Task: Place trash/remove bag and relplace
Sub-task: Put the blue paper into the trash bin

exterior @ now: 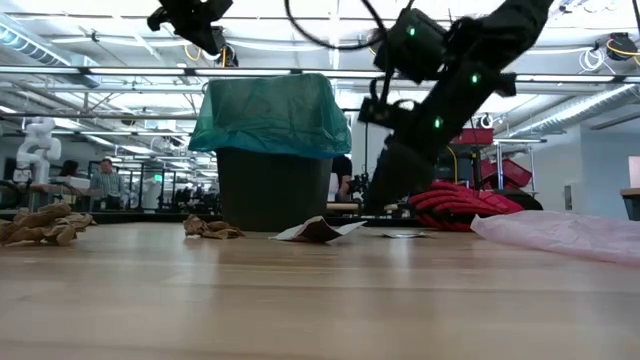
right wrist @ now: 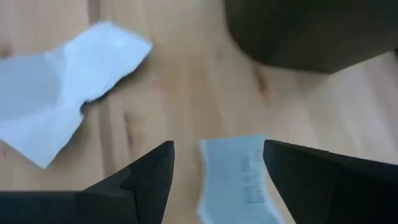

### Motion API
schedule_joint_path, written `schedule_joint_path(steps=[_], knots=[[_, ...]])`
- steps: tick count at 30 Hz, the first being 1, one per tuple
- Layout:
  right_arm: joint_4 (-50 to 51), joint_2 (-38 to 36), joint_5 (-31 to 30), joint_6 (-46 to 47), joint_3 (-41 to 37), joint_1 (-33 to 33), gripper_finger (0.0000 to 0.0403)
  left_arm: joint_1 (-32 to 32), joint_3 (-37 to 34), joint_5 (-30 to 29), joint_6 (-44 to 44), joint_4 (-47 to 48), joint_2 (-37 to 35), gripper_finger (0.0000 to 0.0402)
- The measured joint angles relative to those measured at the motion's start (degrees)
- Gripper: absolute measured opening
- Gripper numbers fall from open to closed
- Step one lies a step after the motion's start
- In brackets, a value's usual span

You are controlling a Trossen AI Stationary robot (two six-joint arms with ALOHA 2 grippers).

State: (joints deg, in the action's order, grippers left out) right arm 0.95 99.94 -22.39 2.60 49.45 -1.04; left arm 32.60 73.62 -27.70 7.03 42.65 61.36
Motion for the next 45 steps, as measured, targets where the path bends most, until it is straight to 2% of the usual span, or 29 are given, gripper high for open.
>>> schedule_joint_path(steps=[5, 8, 11, 15, 16, 20, 26, 32, 35, 38, 45], knots=[[-0.5, 4.4, -6.6, 1.4, 0.0, -0.5, 0.0239, 0.0, 0.0, 0.0, 0.0, 0.5, 0.0, 0.0], [-1.4, 5.6, -9.3, 1.5, 0.2, -0.7, 0.0223, 0.0, 0.0, 0.0, 0.0, 0.5, 0.0, 0.0], [-2.5, 6.0, -12.0, 1.3, 0.1, -0.5, 0.0171, 0.0, 0.0, 0.0, 0.0, 0.5, 0.0, 0.0], [-5.3, 6.0, -12.4, -0.4, 0.0, -0.4, 0.004, 0.0, 0.0, 0.0, 0.0, 0.5, 0.0, 0.0], [-5.7, 6.0, -12.4, -1.4, 0.0, -0.4, 0.0021, 0.0, 0.0, 0.0, 0.0, 0.5, 0.0, 0.0], [-5.9, 5.6, -12.3, -1.6, 0.0, -0.5, 0.0003, 0.0, 0.0, 0.0, 0.0, 0.9, 0.0, 0.0], [-3.9, 1.9, -10.1, -0.6, 0.1, -0.9, 0.0, 0.0, 0.0, 0.0, 0.0, 2.5, 0.0, 0.0], [11.8, 0.2, -7.3, 0.6, 0.1, -1.1, 0.001, 0.0, 0.0, 0.0, 0.0, 3.2, 0.0, 0.0], [20.7, 0.2, -7.6, 2.4, 0.1, -2.2, 0.0035, 0.0, 0.0, 0.0, 0.0, 3.5, 0.0, 0.0], [24.7, 0.1, -8.2, 2.7, 0.0, -3.6, 0.0073, 0.0, 0.0, 0.0, 0.0, 3.5, 0.0, 0.0], [19.2, -0.3, -12.8, 3.3, -4.4, -4.8, 0.0156, 0.0, 0.0, 0.0, 0.0, 3.5, 0.0, 0.0]])
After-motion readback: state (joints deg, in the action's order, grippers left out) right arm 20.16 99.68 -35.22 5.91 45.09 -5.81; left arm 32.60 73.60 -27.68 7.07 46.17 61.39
